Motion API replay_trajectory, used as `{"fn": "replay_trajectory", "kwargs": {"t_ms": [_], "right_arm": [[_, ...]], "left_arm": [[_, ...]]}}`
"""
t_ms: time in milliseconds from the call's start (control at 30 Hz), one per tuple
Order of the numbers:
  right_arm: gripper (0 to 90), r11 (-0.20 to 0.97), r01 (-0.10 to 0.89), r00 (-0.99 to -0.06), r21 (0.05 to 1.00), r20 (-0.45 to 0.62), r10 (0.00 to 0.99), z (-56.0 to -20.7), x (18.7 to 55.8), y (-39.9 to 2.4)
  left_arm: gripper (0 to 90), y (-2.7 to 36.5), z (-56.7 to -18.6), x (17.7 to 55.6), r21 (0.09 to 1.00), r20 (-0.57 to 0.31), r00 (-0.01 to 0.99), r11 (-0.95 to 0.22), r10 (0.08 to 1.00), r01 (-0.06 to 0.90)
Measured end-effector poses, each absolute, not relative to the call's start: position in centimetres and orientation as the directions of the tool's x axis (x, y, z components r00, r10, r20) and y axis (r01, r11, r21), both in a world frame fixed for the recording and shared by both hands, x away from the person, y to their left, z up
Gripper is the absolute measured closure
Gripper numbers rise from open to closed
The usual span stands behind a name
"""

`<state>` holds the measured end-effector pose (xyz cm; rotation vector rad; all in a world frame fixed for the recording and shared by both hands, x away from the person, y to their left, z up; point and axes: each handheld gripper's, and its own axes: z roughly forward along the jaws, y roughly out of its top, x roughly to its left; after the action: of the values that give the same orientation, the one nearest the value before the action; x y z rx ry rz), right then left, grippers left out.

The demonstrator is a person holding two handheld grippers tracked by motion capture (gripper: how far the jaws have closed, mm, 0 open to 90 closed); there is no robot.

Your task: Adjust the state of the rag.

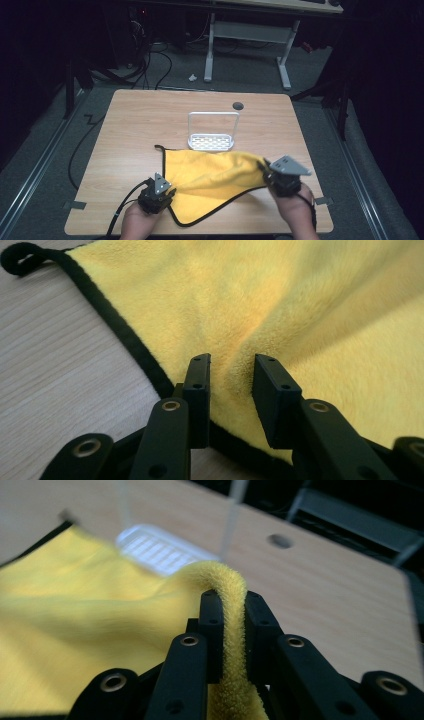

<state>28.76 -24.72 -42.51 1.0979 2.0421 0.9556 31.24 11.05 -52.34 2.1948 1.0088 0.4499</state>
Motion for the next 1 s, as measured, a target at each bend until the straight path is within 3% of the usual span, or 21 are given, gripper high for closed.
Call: {"fn": "replay_trajectory", "kwargs": {"t_ms": [200, 233, 267, 333, 433, 600, 700, 867, 900, 1000], "right_arm": [[76.3, 0.46, 0.489, -0.659, 0.741, -0.031, 0.751, -50.1, 25.6, -18.5], [68.4, 0.467, 0.526, -0.678, 0.711, 0.019, 0.735, -51.4, 25.4, -17.4], [68.4, 0.467, 0.526, -0.678, 0.711, 0.019, 0.735, -51.4, 25.4, -17.4], [58.9, 0.455, 0.546, -0.688, 0.703, 0.067, 0.722, -51.7, 25.4, -17.3], [53.2, 0.385, 0.55, -0.655, 0.741, 0.097, 0.749, -49.9, 25.3, -18.7], [57.9, 0.336, 0.52, -0.56, 0.785, 0.017, 0.828, -47.3, 26.7, -21.5], [59.7, 0.319, 0.562, -0.468, 0.763, -0.024, 0.883, -48.1, 29.3, -22.7], [54.3, 0.273, 0.667, -0.387, 0.693, 0.009, 0.922, -50.8, 32.2, -23.0], [55.1, 0.273, 0.676, -0.382, 0.685, 0.008, 0.924, -51.2, 32.2, -22.9], [69.3, 0.31, 0.675, -0.398, 0.669, -0.023, 0.917, -52.0, 31.8, -22.7]], "left_arm": [[66.4, 11.9, -52.3, 31.0, 0.697, 0.023, 0.635, -0.468, 0.772, 0.543], [65.4, 12.2, -52.3, 30.9, 0.697, 0.025, 0.633, -0.468, 0.773, 0.544], [65.4, 12.4, -52.3, 30.8, 0.697, 0.022, 0.633, -0.466, 0.774, 0.545], [65.0, 13.1, -52.3, 30.5, 0.699, 0.028, 0.633, -0.468, 0.774, 0.541], [65.4, 13.9, -52.3, 30.3, 0.699, 0.039, 0.631, -0.473, 0.775, 0.537], [63.8, 13.7, -51.8, 29.4, 0.723, 0.007, 0.621, -0.433, 0.784, 0.538], [61.9, 11.8, -51.5, 27.9, 0.735, -0.02, 0.675, -0.447, 0.737, 0.51], [58.1, 10.3, -52.5, 26.5, 0.711, 0.053, 0.713, -0.528, 0.699, 0.464], [58.0, 10.7, -52.6, 26.5, 0.715, 0.041, 0.707, -0.515, 0.706, 0.472], [58.3, 11.9, -52.6, 26.7, 0.712, 0.034, 0.684, -0.498, 0.729, 0.495]]}}
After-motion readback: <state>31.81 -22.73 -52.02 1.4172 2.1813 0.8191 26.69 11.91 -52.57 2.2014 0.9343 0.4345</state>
